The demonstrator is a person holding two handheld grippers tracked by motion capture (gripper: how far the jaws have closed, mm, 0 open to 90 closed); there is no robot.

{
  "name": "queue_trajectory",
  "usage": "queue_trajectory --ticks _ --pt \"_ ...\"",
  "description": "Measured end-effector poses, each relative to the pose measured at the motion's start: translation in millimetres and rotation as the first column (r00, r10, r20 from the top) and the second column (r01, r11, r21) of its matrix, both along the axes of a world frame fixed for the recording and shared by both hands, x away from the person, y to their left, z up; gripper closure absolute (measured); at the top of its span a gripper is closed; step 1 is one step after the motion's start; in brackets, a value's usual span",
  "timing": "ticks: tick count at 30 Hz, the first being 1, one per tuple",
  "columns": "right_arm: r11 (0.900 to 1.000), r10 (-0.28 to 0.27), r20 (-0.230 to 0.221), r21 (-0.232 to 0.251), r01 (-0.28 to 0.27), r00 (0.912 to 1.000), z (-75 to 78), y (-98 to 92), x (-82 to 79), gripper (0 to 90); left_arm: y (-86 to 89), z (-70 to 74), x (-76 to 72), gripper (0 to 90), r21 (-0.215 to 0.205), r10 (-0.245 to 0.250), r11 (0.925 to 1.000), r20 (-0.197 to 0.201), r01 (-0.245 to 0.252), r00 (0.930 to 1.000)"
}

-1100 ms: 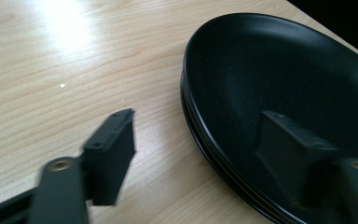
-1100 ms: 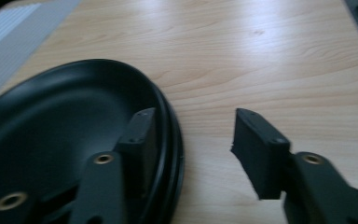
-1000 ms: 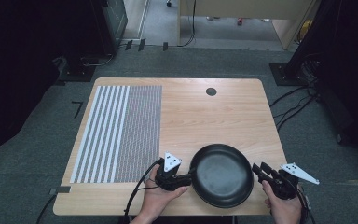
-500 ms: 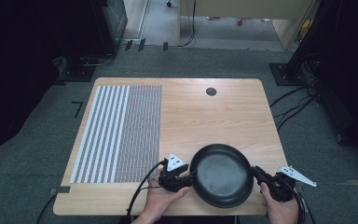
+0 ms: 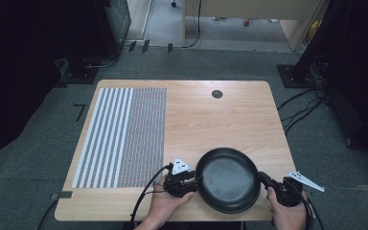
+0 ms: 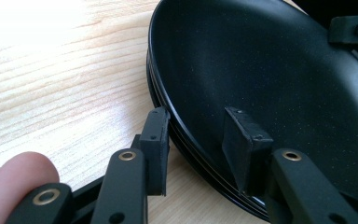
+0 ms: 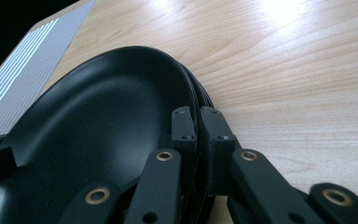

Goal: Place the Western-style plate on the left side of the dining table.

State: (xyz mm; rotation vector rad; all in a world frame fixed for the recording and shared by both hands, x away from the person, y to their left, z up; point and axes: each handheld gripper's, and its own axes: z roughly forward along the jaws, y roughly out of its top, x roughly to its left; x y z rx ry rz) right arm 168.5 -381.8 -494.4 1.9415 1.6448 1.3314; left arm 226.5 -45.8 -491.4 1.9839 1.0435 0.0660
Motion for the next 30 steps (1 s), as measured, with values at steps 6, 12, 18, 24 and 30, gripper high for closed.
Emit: queue_trajectory --ticks 6,12,18,24,30 --pt "1.0 0.001 -0.004 0.031 -0.001 1.0 -1.1 -2.1 0.9 86.0 0.8 0.8 0.6 61.7 0.006 -0.02 0.9998 -0.003 0.02 0.9998" --pt "0.998 0.008 -0.009 0.067 -0.007 0.9999 -2.8 -4.9 1.5 86.3 0.6 2.8 0.7 60.9 0.016 -0.029 0.9995 -0.01 0.029 0.9995" --pt "0.996 0.033 -0.008 0.079 -0.032 0.9994 -4.8 -0.9 4.2 86.1 6.1 5.2 3.1 60.2 -0.003 -0.033 0.9995 -0.035 0.033 0.9988" --pt "0.996 0.051 -0.006 0.078 -0.051 0.9987 -5.7 3.5 7.0 86.0 12.1 9.6 3.5 60.6 -0.004 -0.027 0.9996 -0.039 0.027 0.9989" --pt "0.993 0.075 -0.007 0.092 -0.074 0.9971 -6.7 9.2 9.5 86.3 22.3 16.6 3.7 65.0 -0.032 -0.016 0.9994 -0.062 0.014 0.998"
